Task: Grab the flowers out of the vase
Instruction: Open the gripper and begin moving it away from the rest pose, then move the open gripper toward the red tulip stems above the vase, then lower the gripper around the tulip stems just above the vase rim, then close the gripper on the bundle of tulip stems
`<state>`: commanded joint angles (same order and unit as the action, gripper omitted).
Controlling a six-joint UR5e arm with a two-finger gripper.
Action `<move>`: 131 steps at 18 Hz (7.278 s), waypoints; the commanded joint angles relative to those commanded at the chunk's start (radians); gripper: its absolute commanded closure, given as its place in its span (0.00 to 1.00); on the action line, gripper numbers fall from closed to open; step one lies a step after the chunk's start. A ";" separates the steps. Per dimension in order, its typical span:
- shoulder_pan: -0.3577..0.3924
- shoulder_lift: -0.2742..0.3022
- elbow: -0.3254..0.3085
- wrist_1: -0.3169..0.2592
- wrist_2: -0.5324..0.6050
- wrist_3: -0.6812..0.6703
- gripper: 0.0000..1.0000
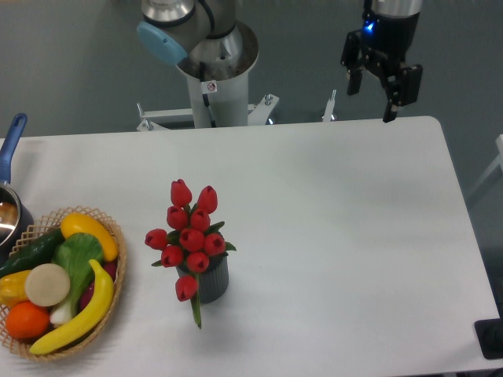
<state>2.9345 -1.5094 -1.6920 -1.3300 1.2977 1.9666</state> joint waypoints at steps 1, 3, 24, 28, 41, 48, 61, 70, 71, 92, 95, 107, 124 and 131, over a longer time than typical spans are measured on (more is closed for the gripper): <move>0.000 0.002 -0.002 0.000 0.000 0.000 0.00; -0.006 0.002 -0.002 0.000 0.000 -0.002 0.00; -0.093 -0.014 -0.109 0.264 -0.316 -0.682 0.00; -0.104 -0.032 -0.107 0.268 -0.357 -0.719 0.00; -0.218 -0.117 -0.138 0.397 -0.365 -0.716 0.00; -0.222 -0.139 -0.141 0.391 -0.366 -0.615 0.00; -0.233 -0.175 -0.161 0.385 -0.537 -0.655 0.00; -0.255 -0.187 -0.221 0.396 -0.590 -0.641 0.00; -0.258 -0.189 -0.222 0.399 -0.597 -0.640 0.00; -0.360 -0.259 -0.209 0.422 -0.607 -0.604 0.00; -0.370 -0.279 -0.193 0.436 -0.612 -0.607 0.00; -0.388 -0.308 -0.172 0.440 -0.603 -0.614 0.00; -0.411 -0.336 -0.152 0.440 -0.612 -0.618 0.22; -0.411 -0.330 -0.152 0.440 -0.617 -0.620 0.47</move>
<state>2.5234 -1.8393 -1.8438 -0.8897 0.6811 1.3468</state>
